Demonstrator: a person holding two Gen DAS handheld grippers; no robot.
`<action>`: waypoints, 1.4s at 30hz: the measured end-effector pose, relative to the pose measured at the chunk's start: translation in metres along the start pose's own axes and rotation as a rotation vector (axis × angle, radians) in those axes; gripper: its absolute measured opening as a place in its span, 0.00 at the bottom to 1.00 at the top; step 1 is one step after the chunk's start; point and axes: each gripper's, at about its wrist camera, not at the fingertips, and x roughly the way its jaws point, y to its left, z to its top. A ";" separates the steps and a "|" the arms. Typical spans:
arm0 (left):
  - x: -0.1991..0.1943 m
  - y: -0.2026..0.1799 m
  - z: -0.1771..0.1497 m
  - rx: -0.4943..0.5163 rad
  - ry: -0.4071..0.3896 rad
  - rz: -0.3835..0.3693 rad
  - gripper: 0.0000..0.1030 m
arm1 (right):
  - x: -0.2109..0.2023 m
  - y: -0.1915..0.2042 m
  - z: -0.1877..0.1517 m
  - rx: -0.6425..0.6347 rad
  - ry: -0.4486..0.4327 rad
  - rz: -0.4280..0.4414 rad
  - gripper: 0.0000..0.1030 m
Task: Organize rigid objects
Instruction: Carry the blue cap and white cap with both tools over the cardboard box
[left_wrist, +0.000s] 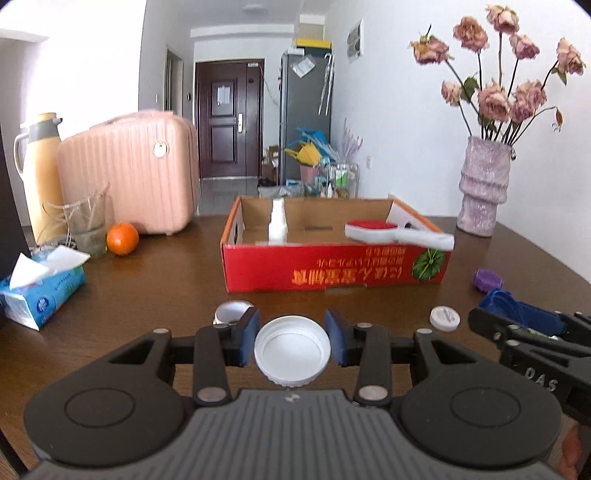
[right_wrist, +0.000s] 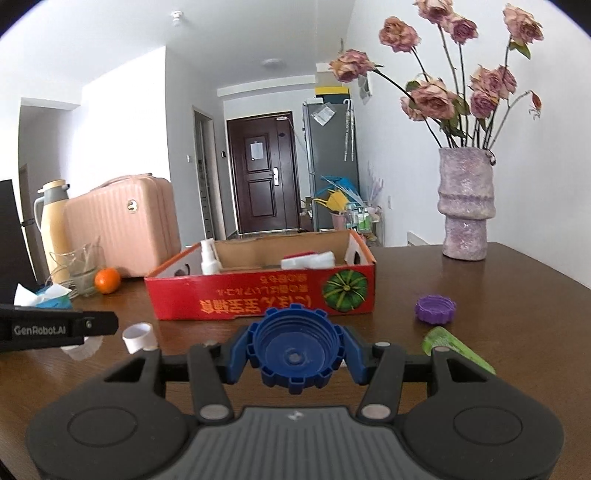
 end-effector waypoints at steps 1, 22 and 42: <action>-0.001 0.001 0.002 0.000 -0.007 0.001 0.39 | 0.000 0.002 0.002 -0.002 -0.004 0.003 0.51; 0.037 0.018 0.054 -0.069 -0.060 0.044 0.39 | 0.044 0.033 0.048 -0.028 -0.075 0.054 0.51; 0.122 0.032 0.084 -0.113 -0.020 0.065 0.39 | 0.129 0.025 0.070 0.030 -0.067 0.061 0.51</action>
